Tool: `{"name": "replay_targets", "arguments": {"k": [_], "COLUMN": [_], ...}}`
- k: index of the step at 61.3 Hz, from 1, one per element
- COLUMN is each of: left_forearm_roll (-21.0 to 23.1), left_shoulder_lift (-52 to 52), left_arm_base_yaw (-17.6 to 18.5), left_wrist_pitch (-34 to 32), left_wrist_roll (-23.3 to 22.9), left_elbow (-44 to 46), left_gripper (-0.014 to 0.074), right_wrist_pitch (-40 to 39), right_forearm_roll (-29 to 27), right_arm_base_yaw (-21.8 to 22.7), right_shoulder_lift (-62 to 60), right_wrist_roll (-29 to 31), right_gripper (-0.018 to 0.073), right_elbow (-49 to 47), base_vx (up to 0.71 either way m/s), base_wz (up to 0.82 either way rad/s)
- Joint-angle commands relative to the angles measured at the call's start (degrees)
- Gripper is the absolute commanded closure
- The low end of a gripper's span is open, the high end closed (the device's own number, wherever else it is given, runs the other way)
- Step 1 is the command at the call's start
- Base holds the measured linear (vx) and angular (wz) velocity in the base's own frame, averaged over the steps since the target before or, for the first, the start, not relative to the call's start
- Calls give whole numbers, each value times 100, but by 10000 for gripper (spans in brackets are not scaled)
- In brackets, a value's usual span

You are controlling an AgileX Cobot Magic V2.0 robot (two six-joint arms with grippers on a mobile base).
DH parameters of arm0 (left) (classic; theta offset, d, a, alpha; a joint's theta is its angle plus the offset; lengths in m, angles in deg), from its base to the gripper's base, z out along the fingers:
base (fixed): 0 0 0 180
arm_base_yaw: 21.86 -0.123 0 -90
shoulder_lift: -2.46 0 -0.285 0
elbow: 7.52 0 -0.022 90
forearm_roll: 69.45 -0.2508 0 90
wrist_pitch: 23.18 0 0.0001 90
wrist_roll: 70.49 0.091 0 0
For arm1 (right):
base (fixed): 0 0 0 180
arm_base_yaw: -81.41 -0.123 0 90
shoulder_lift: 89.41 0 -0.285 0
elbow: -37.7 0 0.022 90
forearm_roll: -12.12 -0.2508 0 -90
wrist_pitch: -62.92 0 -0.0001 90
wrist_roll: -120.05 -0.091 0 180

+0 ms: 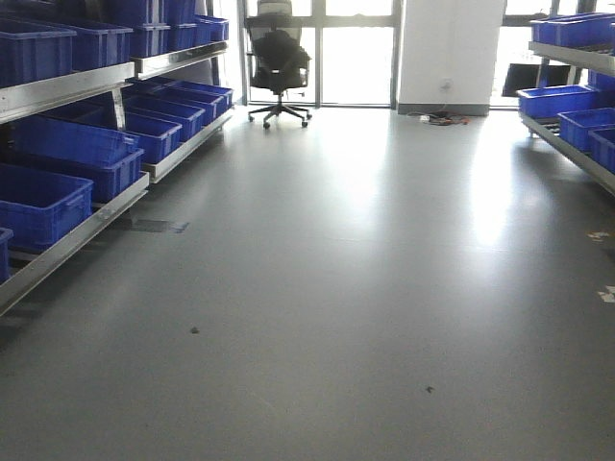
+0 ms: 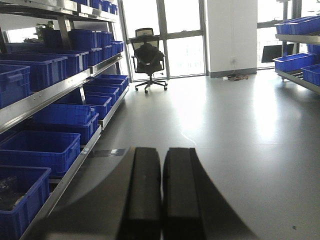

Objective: Pick red cube and place on left shelf
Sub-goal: 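Drive the base up to the shelf of blue bins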

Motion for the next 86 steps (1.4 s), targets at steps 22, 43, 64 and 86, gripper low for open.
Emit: {"name": "replay_targets", "arguments": {"k": [22,43,64,86], "left_forearm_roll": [22,22,22,22], "left_shoulder_lift": [-46,-46,-46,-46], "left_arm_base_yaw": [38,38,38,38], "left_wrist_pitch": [-480,-480,-480,-480], "left_wrist_roll": [11,11,11,11], "left_elbow": [-126,-126,-126,-126], "left_gripper": [491,491,491,491], "right_wrist_pitch": [-406,-406,-401,-401], "right_forearm_roll": [81,81,81,81], "right_arm_base_yaw": [5,5,5,5], "right_shoulder_lift": [0,0,0,0], "right_wrist_roll": [59,59,59,59], "right_gripper": [501,501,501,501], "right_elbow": [-198,-198,-198,-198], "base_vx": [56,65,70,68], "base_wz": [23,16,7,19]}}
